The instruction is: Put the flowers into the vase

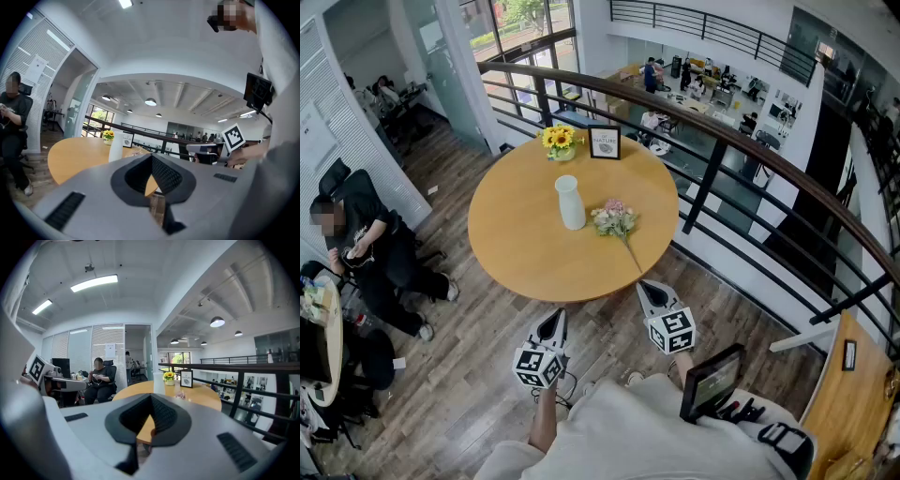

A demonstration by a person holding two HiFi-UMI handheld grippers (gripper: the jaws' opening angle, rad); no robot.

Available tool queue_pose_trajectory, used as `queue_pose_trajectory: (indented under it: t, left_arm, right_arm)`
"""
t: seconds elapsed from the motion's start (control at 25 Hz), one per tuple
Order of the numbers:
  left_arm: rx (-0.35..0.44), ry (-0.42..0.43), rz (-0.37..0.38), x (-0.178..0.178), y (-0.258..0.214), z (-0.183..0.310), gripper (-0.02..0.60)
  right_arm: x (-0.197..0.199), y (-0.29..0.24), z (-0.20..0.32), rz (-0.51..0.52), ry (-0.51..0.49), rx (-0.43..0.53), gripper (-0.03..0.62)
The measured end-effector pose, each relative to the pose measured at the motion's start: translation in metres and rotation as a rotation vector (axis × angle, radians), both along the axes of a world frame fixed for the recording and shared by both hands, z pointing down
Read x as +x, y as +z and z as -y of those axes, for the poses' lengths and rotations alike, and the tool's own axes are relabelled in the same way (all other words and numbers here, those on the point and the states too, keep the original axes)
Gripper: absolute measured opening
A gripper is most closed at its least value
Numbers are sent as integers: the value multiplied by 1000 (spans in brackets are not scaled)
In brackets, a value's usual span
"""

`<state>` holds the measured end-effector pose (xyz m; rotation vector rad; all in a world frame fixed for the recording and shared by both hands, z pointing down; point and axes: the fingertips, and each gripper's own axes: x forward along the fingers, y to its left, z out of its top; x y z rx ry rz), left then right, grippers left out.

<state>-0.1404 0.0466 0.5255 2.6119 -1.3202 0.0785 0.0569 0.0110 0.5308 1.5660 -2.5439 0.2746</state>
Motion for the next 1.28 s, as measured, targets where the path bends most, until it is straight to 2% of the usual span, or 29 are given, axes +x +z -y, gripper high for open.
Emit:
queue_pose_trajectory:
  t: [0.16,0.6,0.88,1.08,1.28]
  left_arm:
    - [4,14,-4,0,-5,-2,6]
    - [20,-11,-14,9,-11,-5,6]
    - [13,-26,1,31,-11,-17,6]
    - [22,-22,8,49,-3,-16,6]
    - [-13,-2,25,57,10,-13,6]
  right_arm:
    - [-3,0,-4,-5,6,-3,8]
    - [-3,2,-10,-4,-25,-6,8]
    - [8,-1,-28,73,-75,-6,8]
    - [10,4,-30,73,-123,7,8]
    - [12,24,-30,94,-105,-28,9]
